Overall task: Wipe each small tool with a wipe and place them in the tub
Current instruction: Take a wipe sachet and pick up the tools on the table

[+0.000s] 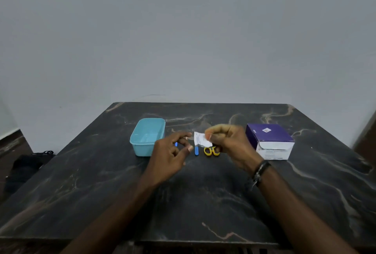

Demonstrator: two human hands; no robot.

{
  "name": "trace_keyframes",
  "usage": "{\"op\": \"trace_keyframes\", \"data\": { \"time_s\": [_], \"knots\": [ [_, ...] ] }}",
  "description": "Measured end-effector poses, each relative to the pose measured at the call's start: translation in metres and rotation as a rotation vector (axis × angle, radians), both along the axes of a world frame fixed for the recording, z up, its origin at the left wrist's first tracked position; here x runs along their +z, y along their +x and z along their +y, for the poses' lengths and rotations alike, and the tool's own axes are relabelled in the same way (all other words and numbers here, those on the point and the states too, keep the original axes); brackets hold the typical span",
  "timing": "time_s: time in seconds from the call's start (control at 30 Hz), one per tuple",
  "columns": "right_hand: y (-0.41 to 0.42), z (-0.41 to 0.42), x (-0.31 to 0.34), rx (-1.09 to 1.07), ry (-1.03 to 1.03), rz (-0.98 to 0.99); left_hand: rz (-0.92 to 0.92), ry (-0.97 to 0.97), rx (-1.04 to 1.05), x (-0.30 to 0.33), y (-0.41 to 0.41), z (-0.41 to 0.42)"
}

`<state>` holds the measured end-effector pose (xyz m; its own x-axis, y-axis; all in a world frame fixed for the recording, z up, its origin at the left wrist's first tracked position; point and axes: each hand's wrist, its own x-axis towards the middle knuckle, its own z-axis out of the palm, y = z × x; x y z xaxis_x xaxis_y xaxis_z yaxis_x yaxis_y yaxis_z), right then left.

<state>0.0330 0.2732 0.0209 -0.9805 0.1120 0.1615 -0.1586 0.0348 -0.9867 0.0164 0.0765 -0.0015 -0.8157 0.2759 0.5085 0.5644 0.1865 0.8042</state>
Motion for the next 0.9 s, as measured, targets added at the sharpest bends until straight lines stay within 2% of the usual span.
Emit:
{"op": "trace_keyframes", "data": {
  "time_s": [0.1,0.23,0.33,0.43,0.5,0.63,0.77,0.9],
  "knots": [
    [-0.002,-0.001,-0.014,0.003,-0.090,-0.049,0.071,-0.037,-0.059,-0.007,-0.002,0.009],
    [-0.001,-0.006,-0.020,0.048,-0.152,-0.079,0.176,0.069,-0.015,-0.020,-0.003,0.015],
    [0.001,-0.010,-0.019,0.082,-0.186,-0.117,0.296,0.019,0.054,-0.024,-0.006,0.014],
    [0.004,-0.012,-0.016,0.092,-0.145,-0.159,0.421,-0.053,0.157,-0.027,-0.011,0.011],
    [0.007,-0.013,-0.015,0.022,-0.013,-0.131,0.441,-0.058,0.196,-0.029,-0.012,0.010],
    [0.012,-0.014,-0.012,-0.132,0.234,0.196,0.430,-0.048,0.177,-0.029,-0.011,0.007],
    [0.014,-0.012,-0.016,-0.132,0.573,0.571,0.452,-0.112,0.195,-0.030,-0.011,0.002],
    [0.014,-0.016,-0.020,-0.056,0.772,0.683,0.473,-0.166,0.229,-0.032,-0.011,0.000]
  ]
}}
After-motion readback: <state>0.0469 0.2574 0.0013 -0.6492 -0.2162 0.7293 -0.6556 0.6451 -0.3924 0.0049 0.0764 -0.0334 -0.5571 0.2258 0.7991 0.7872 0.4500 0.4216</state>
